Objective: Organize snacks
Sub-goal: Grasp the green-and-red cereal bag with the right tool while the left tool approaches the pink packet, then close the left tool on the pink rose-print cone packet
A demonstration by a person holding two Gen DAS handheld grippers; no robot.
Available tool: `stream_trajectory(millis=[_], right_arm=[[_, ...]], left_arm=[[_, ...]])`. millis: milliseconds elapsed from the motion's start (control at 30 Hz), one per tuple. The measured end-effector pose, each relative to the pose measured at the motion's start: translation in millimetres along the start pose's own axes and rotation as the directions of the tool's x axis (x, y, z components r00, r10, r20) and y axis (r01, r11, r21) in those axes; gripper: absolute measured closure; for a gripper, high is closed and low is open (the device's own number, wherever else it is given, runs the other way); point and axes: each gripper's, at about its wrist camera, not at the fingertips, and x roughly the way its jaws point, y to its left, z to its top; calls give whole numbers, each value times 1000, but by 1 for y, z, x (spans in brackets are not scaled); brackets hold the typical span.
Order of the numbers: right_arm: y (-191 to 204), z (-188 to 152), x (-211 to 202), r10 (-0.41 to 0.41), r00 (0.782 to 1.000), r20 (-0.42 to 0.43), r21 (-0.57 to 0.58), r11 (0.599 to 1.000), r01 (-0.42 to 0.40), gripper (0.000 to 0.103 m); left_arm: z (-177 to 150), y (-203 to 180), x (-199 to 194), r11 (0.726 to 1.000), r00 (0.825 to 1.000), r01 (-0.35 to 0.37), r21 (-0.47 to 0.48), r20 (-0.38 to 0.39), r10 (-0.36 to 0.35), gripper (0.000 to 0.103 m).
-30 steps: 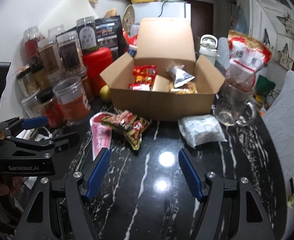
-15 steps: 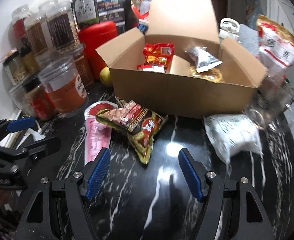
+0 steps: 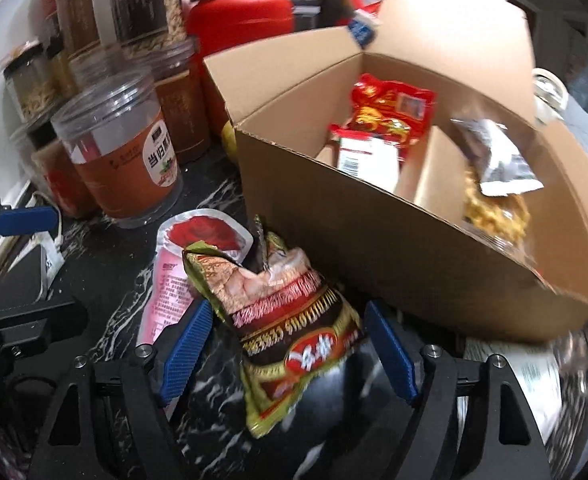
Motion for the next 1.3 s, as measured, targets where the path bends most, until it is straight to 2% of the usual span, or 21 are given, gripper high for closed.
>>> stream_trajectory(millis=[100, 267, 333, 400, 667, 833, 967, 1033, 1133, 1300], right_arm=[[-3, 2, 7, 4, 1000, -31, 4, 1000, -4, 25], [-2, -7, -1, -15, 1000, -14, -2, 1000, 15, 55], [-6, -12, -9, 5, 1000, -9, 34, 999, -5, 59], [-12, -19, -18, 13, 1000, -11, 82, 997, -12, 60], [-22, -51, -54, -39, 999, -1, 174, 984, 39, 61], [-31, -57, -66, -63, 998, 9, 218, 974, 59, 61], [-34, -64, -73, -69, 998, 12, 248, 967, 64, 61], [-37, -68, -76, -72, 997, 11, 266, 962, 66, 61], [-40, -74, -78, -75, 997, 9, 290, 954, 69, 61], [-41, -81, -80, -76, 997, 12, 317, 946, 68, 61]], left_arm=[[0, -2, 2, 1000, 1000, 2, -2, -6, -2, 0], [-1, -7, 9, 1000, 999, 17, 1, -27, -17, 0], [-2, -10, 13, 999, 999, 33, -3, -40, -33, 0], [-2, -15, 17, 999, 998, 40, -3, -47, -41, 0], [-4, -32, 39, 999, 994, 52, 8, -95, -51, 1], [-6, -38, 50, 999, 991, 41, 8, -127, -40, 11], [-4, -43, 53, 999, 994, 29, 28, -107, -26, 18], [-3, -45, 52, 999, 996, 15, 41, -88, -12, 38], [-1, -44, 52, 999, 998, 17, 45, -69, -14, 57], [-3, -42, 50, 998, 997, 47, 51, -60, -44, 61]])
